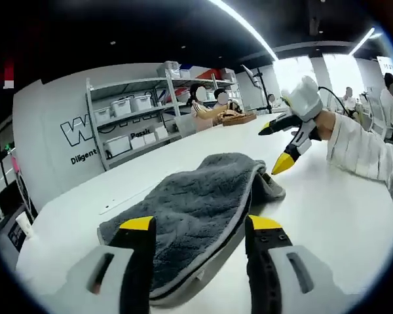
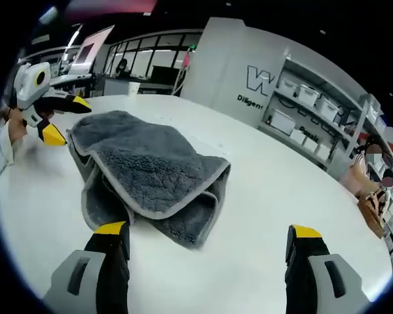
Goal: Open the folded towel by lifting each exposed corner and separating the folded layers until the towel lies flat within the target outline without major curled edges
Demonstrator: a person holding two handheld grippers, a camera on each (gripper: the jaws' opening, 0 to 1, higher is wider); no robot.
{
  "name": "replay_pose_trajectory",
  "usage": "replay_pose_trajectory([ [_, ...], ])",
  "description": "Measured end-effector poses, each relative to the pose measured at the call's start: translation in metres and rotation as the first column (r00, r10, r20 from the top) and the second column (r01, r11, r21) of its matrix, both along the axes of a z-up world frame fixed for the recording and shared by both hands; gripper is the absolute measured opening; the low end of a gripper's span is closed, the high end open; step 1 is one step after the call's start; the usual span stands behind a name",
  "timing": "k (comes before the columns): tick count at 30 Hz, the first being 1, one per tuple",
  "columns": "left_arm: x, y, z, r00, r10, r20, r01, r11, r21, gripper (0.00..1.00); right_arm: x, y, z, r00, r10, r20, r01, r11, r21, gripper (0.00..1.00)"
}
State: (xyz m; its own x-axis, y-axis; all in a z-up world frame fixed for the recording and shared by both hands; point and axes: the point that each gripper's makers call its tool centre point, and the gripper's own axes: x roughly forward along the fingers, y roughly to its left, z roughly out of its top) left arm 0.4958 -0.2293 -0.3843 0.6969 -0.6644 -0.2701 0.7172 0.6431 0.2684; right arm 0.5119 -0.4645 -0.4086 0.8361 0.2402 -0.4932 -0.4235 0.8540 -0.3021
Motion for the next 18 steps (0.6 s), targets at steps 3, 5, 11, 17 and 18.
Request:
replay_pose_trajectory([
  [3, 0.0, -0.003, -0.006, 1.0, 0.001, 0.011, -0.002, 0.999, 0.043, 0.49, 0.0, 0.0, 0.0, 1.0, 0.002, -0.002, -0.002, 1.0, 0.001, 0.99],
  [5, 0.0, -0.005, -0.009, 1.0, -0.007, 0.012, 0.006, 0.998, 0.059, 0.46, 0.0, 0.0, -0.001, 1.0, 0.001, -0.003, -0.001, 1.0, 0.002, 0.99],
  [11, 0.002, -0.007, -0.014, 0.999, -0.005, 0.033, 0.002, 0.994, 0.107, 0.41, 0.0, 0.0, -0.001, 1.0, 0.002, -0.005, -0.002, 1.0, 0.004, 0.98],
  [17, 0.0, -0.008, -0.018, 0.999, -0.009, 0.036, 0.003, 0.99, 0.138, 0.35, 0.0, 0.001, -0.001, 1.0, 0.006, -0.009, -0.006, 1.0, 0.002, 0.98],
  [18, 0.001, -0.007, -0.018, 0.999, -0.007, 0.039, 0.002, 0.99, 0.142, 0.33, 0.0, 0.001, -0.001, 1.0, 0.006, -0.009, -0.006, 1.0, 0.001, 0.98],
])
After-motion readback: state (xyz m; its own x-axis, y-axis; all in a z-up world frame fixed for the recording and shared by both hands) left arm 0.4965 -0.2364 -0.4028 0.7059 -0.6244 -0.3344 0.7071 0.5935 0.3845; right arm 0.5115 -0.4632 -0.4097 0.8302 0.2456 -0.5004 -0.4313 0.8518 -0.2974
